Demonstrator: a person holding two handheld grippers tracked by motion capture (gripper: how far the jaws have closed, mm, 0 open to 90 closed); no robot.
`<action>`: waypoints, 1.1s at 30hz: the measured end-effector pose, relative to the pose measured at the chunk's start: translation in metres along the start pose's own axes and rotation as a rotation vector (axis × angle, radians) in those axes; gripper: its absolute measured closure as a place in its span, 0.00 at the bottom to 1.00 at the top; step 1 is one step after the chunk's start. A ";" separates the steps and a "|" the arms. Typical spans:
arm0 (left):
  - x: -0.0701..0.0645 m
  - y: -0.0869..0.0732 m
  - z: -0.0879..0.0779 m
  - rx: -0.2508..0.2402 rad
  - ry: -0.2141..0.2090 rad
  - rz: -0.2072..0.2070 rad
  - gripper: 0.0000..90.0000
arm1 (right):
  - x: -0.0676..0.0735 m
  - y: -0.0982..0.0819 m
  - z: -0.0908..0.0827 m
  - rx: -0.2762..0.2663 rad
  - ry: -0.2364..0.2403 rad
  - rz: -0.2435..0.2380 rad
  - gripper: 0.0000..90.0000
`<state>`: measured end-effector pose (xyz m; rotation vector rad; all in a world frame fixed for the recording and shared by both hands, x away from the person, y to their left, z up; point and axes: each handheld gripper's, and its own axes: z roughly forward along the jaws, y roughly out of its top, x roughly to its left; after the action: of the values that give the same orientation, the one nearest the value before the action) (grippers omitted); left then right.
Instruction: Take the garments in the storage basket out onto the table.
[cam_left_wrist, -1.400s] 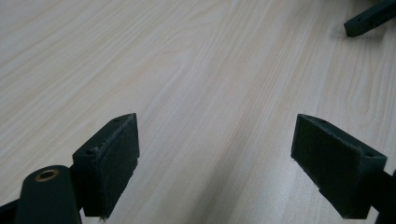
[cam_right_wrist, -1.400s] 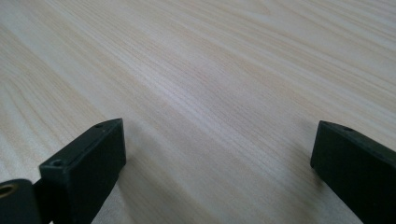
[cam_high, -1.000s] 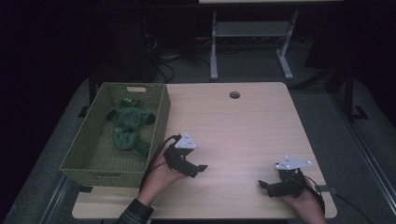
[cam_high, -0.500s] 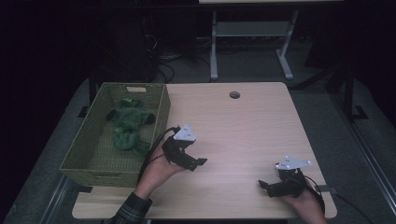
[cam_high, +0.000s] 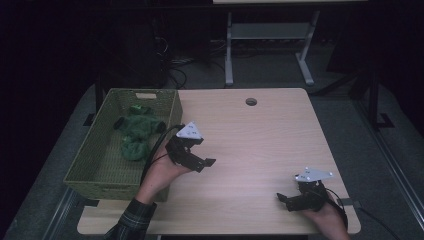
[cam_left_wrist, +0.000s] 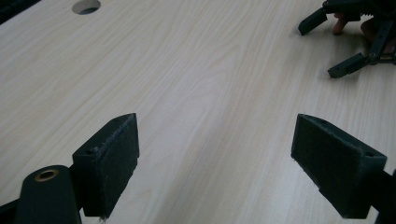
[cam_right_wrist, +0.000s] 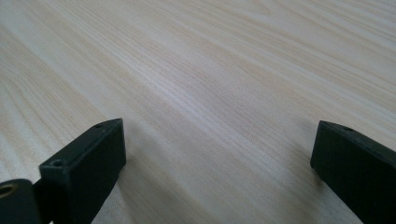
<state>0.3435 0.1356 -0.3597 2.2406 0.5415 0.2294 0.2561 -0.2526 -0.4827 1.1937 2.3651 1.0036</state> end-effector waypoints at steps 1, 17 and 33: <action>0.000 0.000 0.000 0.000 0.000 0.000 0.16 | 0.000 0.000 0.000 0.000 0.000 0.000 0.03; 0.027 0.001 -0.022 -0.002 0.049 -0.038 0.16 | 0.000 0.000 0.000 -0.001 -0.001 -0.002 0.03; 0.052 -0.012 -0.046 0.019 0.111 -0.079 0.17 | 0.000 0.000 0.000 -0.001 -0.003 -0.002 0.03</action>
<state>0.3710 0.1972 -0.3393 2.2288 0.6926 0.3104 0.2566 -0.2528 -0.4828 1.1910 2.3627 1.0010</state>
